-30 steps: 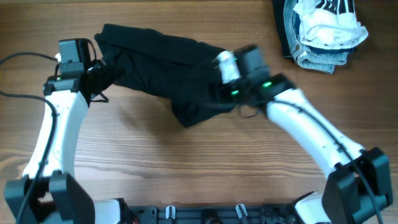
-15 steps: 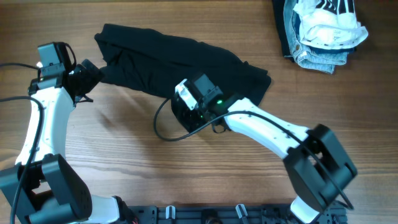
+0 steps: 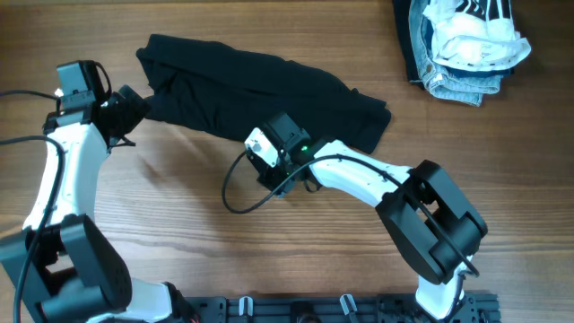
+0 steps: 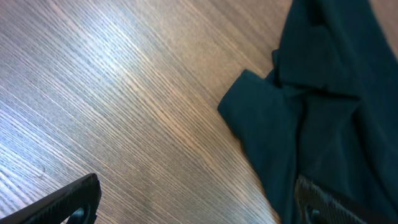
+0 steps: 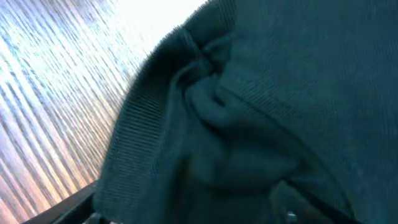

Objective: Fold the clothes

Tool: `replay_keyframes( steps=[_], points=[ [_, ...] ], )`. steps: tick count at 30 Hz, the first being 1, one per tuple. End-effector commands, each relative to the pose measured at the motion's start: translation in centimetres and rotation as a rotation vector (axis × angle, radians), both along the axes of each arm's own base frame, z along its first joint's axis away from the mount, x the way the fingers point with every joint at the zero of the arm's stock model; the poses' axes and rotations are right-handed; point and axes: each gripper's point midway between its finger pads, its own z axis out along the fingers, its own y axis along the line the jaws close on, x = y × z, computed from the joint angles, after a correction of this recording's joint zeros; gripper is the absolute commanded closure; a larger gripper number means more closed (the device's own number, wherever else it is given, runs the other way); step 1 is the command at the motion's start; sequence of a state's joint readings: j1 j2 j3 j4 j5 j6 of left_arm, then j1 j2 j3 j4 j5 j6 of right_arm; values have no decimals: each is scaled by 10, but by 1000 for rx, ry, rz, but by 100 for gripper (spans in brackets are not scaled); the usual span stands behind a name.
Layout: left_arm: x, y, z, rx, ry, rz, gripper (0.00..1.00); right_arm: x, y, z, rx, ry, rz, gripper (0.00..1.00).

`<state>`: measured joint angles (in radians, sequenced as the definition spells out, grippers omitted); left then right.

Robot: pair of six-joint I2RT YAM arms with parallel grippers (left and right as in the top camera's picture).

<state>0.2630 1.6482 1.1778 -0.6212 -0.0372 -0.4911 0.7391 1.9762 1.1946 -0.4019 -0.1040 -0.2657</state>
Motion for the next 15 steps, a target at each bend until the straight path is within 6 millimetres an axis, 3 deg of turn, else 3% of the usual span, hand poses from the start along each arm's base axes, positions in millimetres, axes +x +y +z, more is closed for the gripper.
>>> replay_keyframes(
  steps=[1, 3, 4, 7, 9, 15],
  points=[
    [-1, 4, -13, 10, 36, -4, 0, 7, -12, -15, -70, -8, -70, 50],
    [-1, 4, -14, 9, 39, -4, 0, 13, -21, -16, -89, -16, -171, 82],
    [-1, 4, -14, 9, 38, -4, 0, 16, -26, -15, -96, -15, -221, 93],
    [0, 4, -14, 11, 34, -4, 0, 18, -36, -8, -98, 11, -298, 96],
    [1, 4, -13, 11, 32, -5, 0, 20, -45, 7, -93, 27, -337, 96],
    [1, 3, -13, 21, 36, -30, 0, 26, -55, 92, 32, 37, -372, 96]
  ],
)
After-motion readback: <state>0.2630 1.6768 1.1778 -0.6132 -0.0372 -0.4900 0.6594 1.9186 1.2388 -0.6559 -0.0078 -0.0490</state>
